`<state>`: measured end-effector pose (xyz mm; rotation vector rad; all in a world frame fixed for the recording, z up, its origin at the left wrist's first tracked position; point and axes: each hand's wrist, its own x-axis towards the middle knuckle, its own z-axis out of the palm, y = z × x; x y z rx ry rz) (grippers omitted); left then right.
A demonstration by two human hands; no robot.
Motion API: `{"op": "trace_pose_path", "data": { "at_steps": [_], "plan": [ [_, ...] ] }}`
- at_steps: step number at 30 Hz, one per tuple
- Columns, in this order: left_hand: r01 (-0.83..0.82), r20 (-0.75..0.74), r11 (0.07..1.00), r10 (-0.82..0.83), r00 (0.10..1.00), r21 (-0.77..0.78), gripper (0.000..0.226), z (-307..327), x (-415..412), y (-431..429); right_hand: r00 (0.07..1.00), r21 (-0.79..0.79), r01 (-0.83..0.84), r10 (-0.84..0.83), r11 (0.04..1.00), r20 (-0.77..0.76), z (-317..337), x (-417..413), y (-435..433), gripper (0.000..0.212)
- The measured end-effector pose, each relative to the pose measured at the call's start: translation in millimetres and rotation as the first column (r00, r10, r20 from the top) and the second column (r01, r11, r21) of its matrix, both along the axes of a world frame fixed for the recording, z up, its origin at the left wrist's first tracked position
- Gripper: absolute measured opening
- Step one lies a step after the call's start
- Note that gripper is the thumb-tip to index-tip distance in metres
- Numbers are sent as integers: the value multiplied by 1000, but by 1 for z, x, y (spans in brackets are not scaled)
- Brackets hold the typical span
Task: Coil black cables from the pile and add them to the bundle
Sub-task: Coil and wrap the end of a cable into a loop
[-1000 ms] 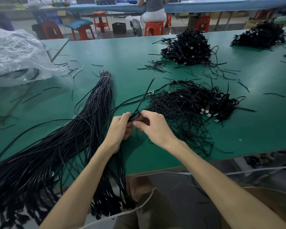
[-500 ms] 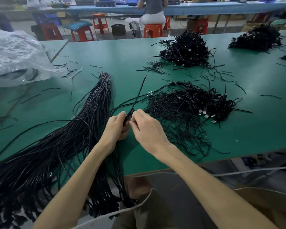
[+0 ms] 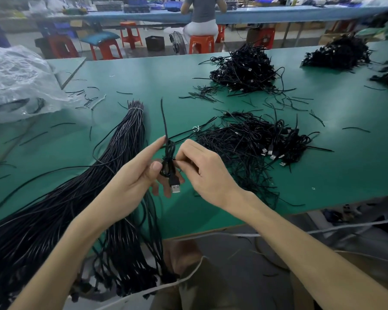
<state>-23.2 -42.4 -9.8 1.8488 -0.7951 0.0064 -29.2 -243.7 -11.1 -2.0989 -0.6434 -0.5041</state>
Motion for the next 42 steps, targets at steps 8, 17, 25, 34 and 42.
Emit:
{"op": "trace_pose_path", "data": {
  "at_steps": [8, 17, 25, 34, 42],
  "plan": [
    [25, -45, 997, -29, 999, -76, 48, 2, -6, -5, 995, 110, -31, 41, 993, -89, -2, -2, -1, 19],
    [-364, 314, 875, 264, 912, 319, 39, -14, 1, -3, 980, 141, -22, 50, 990, -192, -21, -9, -4, 16],
    [-376, 408, 863, 227, 884, 336, 56, -8, -7, -18, 948, 357, -7, 119, 934, -294, -26, -13, 7, 5],
    [-577, 111, 781, 568, 815, 240, 52, -25, 0, -43, 918, 487, 87, 120, 869, -377, -39, -13, 15, 16],
    [-171, -23, 860, 207, 978, 481, 50, -6, 16, -26, 932, 236, 73, 18, 969, -362, -44, -8, 7, 18]
  ]
}}
